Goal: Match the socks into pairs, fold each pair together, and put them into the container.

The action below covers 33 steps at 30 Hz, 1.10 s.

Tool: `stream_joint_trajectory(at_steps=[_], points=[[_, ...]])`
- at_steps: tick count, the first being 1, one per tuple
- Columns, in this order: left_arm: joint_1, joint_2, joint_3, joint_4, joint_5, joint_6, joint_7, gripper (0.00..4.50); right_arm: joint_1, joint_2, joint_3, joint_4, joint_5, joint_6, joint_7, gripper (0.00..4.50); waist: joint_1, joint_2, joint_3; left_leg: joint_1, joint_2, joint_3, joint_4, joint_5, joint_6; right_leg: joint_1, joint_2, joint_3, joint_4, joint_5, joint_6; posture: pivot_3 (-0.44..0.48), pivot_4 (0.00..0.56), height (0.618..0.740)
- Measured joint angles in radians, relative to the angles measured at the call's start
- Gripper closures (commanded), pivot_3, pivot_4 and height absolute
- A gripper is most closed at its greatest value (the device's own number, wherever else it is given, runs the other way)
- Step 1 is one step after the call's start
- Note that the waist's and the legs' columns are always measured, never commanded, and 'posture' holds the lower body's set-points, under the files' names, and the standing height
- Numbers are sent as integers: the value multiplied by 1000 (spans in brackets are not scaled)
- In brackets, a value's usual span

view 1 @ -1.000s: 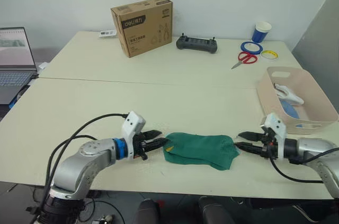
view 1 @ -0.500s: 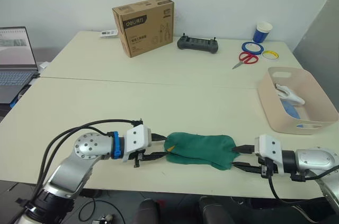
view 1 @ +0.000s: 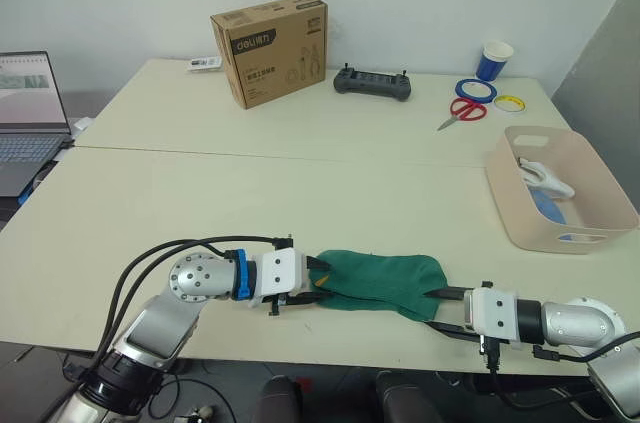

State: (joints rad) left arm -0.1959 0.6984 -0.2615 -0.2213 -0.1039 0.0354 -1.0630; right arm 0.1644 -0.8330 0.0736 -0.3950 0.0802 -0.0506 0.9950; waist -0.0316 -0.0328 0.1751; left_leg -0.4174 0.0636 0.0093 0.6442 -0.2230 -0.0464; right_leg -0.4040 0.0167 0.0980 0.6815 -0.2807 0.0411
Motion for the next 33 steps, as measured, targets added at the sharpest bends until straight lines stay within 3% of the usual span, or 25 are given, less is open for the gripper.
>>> stream_joint_trajectory(at_steps=[15, 21, 32, 33], points=[[-46, -16, -20, 20, 32, 33, 1, 2338, -21, 1, 24, 64, -70, -92, -34, 2451, 0, 0, 0, 0, 0, 0, 0, 0, 0, 0, 0, 0, 0, 1, 1, 0, 150, 740], [-48, -17, -29, 19, 32, 54, 0, 2319, -24, 10, 23, 62, 1, -49, -29, 4429, 0, 0, 0, 0, 0, 0, 0, 0, 0, 1, 0, 0, 1, 1, 1, 0, 150, 740], [-52, -22, -37, 20, 33, 61, 1, 2319, -24, -5, 22, 62, 23, -33, -7, 4474, 0, 0, 0, 0, 0, 0, 1, 0, 0, 1, 0, 0, 1, 1, 1, 0, 150, 740], [-52, -24, -38, 25, 35, 54, 2, 2319, -24, -5, 22, 62, 23, -31, -5, 4241, 0, 0, 0, 0, 0, 0, 1, 0, 0, 1, 0, 0, 1, 1, 1, 0, 150, 740]])
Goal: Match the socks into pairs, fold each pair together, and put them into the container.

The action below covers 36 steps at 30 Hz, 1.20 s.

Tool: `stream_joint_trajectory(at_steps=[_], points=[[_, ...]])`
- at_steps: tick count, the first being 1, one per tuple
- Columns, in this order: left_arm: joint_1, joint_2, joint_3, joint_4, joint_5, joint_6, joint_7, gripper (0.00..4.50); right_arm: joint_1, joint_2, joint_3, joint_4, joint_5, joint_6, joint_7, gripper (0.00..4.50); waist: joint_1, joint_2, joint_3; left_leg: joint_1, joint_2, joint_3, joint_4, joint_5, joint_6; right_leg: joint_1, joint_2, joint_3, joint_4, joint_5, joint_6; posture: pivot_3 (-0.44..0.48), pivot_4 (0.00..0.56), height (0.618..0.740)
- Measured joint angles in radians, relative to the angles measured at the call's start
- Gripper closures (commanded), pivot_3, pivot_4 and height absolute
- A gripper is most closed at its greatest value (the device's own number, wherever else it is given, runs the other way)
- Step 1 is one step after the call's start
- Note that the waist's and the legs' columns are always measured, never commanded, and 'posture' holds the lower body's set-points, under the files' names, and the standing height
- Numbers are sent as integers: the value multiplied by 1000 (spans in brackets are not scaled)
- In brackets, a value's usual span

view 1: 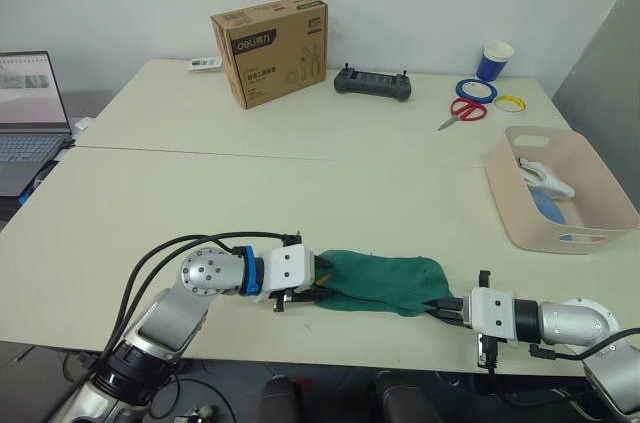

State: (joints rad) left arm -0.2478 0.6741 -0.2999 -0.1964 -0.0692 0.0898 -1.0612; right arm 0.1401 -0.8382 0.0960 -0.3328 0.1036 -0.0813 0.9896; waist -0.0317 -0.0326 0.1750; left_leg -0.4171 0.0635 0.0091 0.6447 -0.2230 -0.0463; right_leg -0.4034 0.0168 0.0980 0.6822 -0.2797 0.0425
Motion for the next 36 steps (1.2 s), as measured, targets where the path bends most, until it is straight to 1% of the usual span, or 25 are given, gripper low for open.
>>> stream_joint_trajectory(at_steps=[3, 4, 5, 14, 24, 32, 34, 36], points=[[1, -1, -1, 19, 6, -24, 1, 2319, 0, 0, 0, 0, 0, -1, 1, 3478, 0, 0, 0, 0, 0, 0, 0, 0, 0, 0, 0, 0, 0, 0, 0, 0, 150, 740], [1, -1, -1, 26, 8, -33, 2, 2319, 0, 0, 0, 0, 0, -2, 1, 3051, 0, 0, 0, 0, 0, 0, 0, 0, 0, 0, 0, 0, 0, 0, 0, 0, 150, 740], [1, -1, -1, 32, 10, -36, 2, 2319, -1, 0, 0, 0, 0, -2, 1, 2761, 0, 0, 0, 0, 0, 0, 0, 0, 0, 0, 0, 0, 0, 0, 0, 0, 150, 740], [7, -1, -1, 59, 17, -77, 1, 2319, -2, -6, -36, 0, 35, 0, 13, 2761, 0, 0, 0, 0, 0, 0, 0, 0, 0, 0, 0, 0, 0, 0, 0, 0, 150, 740], [7, -6, -1, 82, 18, -95, 1, 2319, -33, -1, -35, 0, 38, 11, 11, 2761, 0, 0, 0, 0, 0, 0, 0, 0, 0, 0, 0, 0, 0, 0, 0, 0, 150, 740], [7, -12, -8, 83, 19, -98, 1, 2319, -44, 33, -16, 0, 33, 49, 0, 2761, 0, 0, 0, 0, 0, 0, 0, 0, 0, 0, 0, 0, 0, 0, 0, 0, 150, 740], [7, -12, -8, 83, 19, -98, 1, 2319, -45, 33, -16, 0, 34, 52, 0, 3154, 0, 0, 0, 0, 0, 0, 0, 0, 0, 0, 0, 0, 0, 0, 0, 0, 150, 740], [7, -12, -8, 83, 19, -98, 1, 2319, -44, 33, -16, 0, 38, 61, 2, 3730, 0, 0, 0, 0, 0, 0, 0, 0, 0, 0, 0, 0, 0, 0, 0, 0, 150, 740]])
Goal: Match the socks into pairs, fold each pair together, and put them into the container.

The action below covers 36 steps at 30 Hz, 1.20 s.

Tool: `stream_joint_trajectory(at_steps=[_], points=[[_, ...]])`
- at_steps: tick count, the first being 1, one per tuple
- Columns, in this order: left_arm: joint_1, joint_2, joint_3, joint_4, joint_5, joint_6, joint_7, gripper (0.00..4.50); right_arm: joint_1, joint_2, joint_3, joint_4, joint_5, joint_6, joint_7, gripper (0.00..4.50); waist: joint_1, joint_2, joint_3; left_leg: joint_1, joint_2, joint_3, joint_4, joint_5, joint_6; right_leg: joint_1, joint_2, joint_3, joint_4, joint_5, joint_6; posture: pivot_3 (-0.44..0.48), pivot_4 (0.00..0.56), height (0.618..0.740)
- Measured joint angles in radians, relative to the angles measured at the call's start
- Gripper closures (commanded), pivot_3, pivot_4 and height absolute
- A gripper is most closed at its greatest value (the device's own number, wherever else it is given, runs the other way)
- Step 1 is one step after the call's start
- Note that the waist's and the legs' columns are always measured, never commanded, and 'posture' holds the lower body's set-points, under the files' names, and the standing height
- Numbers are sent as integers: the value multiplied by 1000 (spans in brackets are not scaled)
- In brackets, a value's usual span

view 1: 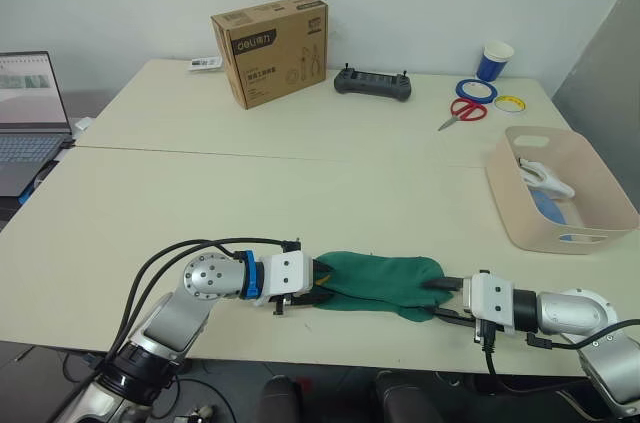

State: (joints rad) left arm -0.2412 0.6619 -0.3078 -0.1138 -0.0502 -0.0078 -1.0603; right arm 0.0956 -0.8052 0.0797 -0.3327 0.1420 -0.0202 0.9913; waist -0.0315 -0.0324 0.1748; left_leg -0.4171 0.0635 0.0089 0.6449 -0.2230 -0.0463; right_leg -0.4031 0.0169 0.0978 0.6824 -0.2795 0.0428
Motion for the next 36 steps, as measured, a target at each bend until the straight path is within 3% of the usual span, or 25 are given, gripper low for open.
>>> stream_joint_trajectory(at_steps=[2, 14, 17, 22, 31, 36], points=[[0, 0, 0, 0, 0, 0, 0, 2319, 0, 0, 0, 0, 6, 10, 3, 4432, 0, 0, 0, 0, 0, 0, 0, 0, 0, 0, 0, 0, 0, 0, 0, 0, 150, 740], [-20, -15, -13, 6, 16, 0, -1, 2319, -1, 33, -21, -47, 109, 131, -18, 4478, 0, 0, 0, 0, 0, -1, 0, 0, 0, 0, 0, 0, 0, 0, 0, 0, 150, 740], [-23, -15, -13, 7, 18, -2, -2, 2894, -7, 34, -21, -48, 114, 145, -20, 4500, 0, 0, 0, 0, 0, 0, 0, 0, 0, 0, 0, 0, 0, 0, 0, 0, 150, 740], [-28, -20, -13, 7, 11, -3, -6, 4477, -20, 38, -20, -48, 114, 160, -30, 4500, -1, 0, 0, 0, 0, 0, 0, 0, 0, 0, 0, 0, 0, 0, 0, 0, 150, 740], [-118, -22, 41, 63, -8, -18, 3, 4477, -120, 43, -50, -57, 194, 264, -33, 4500, -1, 0, 0, 0, 0, -1, 0, 0, 0, 0, 0, 0, 1, 1, 1, 0, 150, 740], [-145, 8, 76, 35, -91, 49, -58, 4477, -168, 29, -75, -98, 288, 384, -25, 4500, -1, 0, 0, -1, 0, -1, 0, 0, 0, 0, 1, -1, 0, 1, 0, 0, 150, 740]])
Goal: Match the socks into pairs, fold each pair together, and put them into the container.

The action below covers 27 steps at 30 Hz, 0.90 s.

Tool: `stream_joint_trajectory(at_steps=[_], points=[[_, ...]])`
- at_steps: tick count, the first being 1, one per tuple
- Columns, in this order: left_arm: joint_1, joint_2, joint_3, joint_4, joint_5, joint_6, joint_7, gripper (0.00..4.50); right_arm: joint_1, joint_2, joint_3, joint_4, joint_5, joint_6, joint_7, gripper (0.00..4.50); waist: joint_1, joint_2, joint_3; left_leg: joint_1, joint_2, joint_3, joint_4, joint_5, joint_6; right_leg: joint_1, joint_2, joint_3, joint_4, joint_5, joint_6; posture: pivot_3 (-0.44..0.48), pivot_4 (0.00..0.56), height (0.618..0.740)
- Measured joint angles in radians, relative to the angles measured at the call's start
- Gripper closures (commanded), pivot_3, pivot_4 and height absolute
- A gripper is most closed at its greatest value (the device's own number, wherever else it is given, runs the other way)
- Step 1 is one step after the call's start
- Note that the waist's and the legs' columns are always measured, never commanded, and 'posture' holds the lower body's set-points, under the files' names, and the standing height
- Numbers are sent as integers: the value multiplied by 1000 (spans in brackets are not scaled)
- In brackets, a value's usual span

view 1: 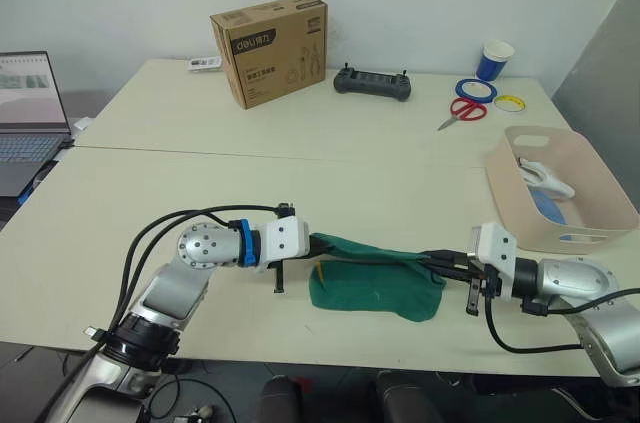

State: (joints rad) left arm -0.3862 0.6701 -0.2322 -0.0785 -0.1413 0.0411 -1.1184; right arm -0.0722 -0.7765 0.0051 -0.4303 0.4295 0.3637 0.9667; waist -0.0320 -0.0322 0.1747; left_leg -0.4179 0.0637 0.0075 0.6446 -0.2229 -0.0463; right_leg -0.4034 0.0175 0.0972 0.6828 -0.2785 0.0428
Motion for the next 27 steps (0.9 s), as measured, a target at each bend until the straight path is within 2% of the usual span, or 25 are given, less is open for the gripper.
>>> stream_joint_trajectory(at_steps=[6, 12, 18, 22, 27], points=[[29, 131, 45, -190, -180, 221, -120, 4477, 13, -117, -74, -110, 205, 226, 46, 4500, 0, 0, 0, 0, 0, 0, 0, 0, 0, 0, 0, 0, 0, -1, 1, 0, 150, 740], [65, 230, 48, -331, -333, 454, -182, 4477, 57, -175, -129, -203, 397, 404, 56, 4500, -1, 0, 0, 0, 0, 0, 0, 0, 0, 0, 0, 0, -1, -1, 1, 0, 150, 740], [60, 220, 24, -342, -310, 470, -164, 4477, 114, -172, -116, -239, 415, 433, 35, 4500, 0, -1, 0, 0, 0, 0, 0, 0, 0, 0, 0, 0, -1, -1, 1, 0, 150, 740], [53, 192, -29, -282, -258, 456, -157, 4477, 158, -152, -103, -190, 370, 405, 28, 4500, -1, -1, 0, 0, 0, 0, 0, 0, 0, 0, 0, 0, -1, -1, 1, 0, 150, 740], [28, 185, -29, -273, -251, 453, -157, 4477, 156, -152, -103, -144, 336, 368, 36, 4500, -1, -1, 0, 0, 0, 0, 0, 0, 0, 0, 0, 0, -1, -1, 1, 0, 150, 740]])
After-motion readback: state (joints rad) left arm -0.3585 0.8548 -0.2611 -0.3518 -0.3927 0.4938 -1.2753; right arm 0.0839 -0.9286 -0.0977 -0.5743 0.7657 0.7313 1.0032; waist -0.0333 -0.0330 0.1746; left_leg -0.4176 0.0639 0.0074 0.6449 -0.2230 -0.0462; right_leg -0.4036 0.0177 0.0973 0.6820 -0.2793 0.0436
